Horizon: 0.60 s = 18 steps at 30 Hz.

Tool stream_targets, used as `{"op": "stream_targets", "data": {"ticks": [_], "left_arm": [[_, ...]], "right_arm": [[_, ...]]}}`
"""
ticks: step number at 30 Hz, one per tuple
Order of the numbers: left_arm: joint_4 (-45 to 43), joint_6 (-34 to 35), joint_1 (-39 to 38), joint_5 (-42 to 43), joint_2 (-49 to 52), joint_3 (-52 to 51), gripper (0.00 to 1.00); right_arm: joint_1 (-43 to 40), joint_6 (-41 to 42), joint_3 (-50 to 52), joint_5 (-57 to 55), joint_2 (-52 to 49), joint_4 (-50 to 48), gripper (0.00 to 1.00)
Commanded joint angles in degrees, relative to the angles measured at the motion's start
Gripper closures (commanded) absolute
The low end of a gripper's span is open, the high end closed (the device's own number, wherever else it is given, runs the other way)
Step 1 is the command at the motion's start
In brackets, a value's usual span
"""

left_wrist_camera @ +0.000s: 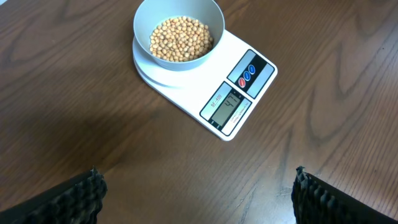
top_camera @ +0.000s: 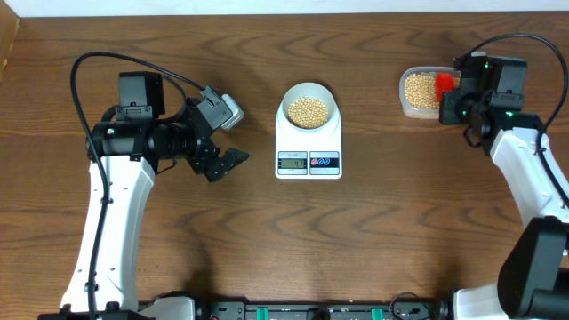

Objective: Scoop item into bowl and weigh 50g on scale
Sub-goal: 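Dip the red scoop into the soybeans and scoop with the right gripper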

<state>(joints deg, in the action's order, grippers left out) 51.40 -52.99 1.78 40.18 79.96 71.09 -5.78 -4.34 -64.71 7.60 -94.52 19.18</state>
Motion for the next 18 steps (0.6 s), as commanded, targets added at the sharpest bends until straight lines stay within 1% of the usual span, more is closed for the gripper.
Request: {"op": "stream_targets", "data": {"ticks": [1,10,13,18], "left_arm": [[0.17,-0.98,0.02,0.68,-0.57,1.03,0.02],[0.17,-0.98,0.02,0.68,-0.57,1.03,0.02],[0.17,-0.98,0.02,0.68,-0.57,1.03,0.02],[0.17,-0.98,0.02,0.68,-0.57,1.05,0.02]], "right_arm": [[-0.24,6.69,-0.09,4.46,-2.75,-0.11,0.99],[-1.27,15.13,-0.11,10.01,-5.55,-0.81,0.99],[-3.15,16.28,-0.11,12.52,-5.46,-1.16,0.99],[-7.82,18.1,-0.11,20.96,-5.46,-3.58,0.99]]}}
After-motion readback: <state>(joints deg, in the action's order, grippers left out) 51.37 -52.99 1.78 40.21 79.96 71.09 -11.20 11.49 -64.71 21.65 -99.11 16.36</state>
